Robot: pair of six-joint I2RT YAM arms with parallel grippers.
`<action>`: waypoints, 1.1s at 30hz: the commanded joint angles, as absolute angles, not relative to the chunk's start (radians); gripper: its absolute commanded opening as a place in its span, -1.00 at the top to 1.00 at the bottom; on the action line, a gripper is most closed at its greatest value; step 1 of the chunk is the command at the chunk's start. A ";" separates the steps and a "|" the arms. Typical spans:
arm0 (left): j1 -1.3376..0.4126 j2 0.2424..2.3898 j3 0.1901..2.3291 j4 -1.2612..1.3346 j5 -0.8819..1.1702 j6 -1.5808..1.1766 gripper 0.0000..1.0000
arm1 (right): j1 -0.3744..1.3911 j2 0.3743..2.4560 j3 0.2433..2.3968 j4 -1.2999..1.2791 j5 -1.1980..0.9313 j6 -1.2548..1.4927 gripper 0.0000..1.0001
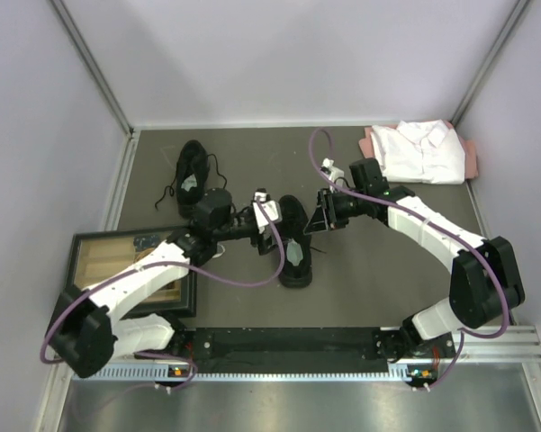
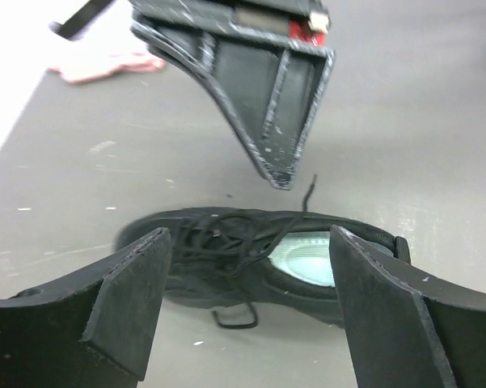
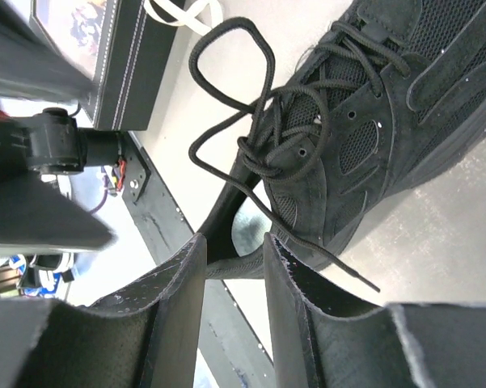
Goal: Tie the shoes
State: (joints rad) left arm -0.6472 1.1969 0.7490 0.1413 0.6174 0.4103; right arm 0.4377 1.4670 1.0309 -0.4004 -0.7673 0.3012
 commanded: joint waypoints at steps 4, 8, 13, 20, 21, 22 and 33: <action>-0.560 1.048 0.729 0.061 0.592 0.321 -0.63 | 0.485 1.422 1.107 -0.410 -0.720 0.236 0.31; -0.473 1.011 0.715 0.037 0.580 0.235 -0.57 | 0.543 1.425 1.137 -0.414 -0.625 0.198 0.31; -0.419 0.974 0.649 0.031 0.564 0.137 -0.55 | 0.618 1.436 1.195 -0.425 -0.506 0.155 0.28; -0.417 0.953 0.594 0.054 0.603 0.101 -0.55 | 0.683 1.492 1.232 -0.459 -0.427 0.133 0.21; -0.417 0.954 0.592 0.052 0.620 0.112 -0.55 | 0.698 1.499 1.236 -0.459 -0.420 0.132 0.20; -0.416 0.957 0.589 0.055 0.623 0.113 -0.54 | 0.704 1.505 1.239 -0.468 -0.414 0.130 0.19; -0.417 1.011 0.592 0.084 0.669 0.141 -0.54 | 0.727 1.560 1.262 -0.466 -0.357 0.124 0.33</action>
State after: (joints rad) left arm -0.4194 0.9981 0.5934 0.0303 0.6235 0.1295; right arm 0.7124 1.5501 1.1995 -0.4816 -0.3798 0.1413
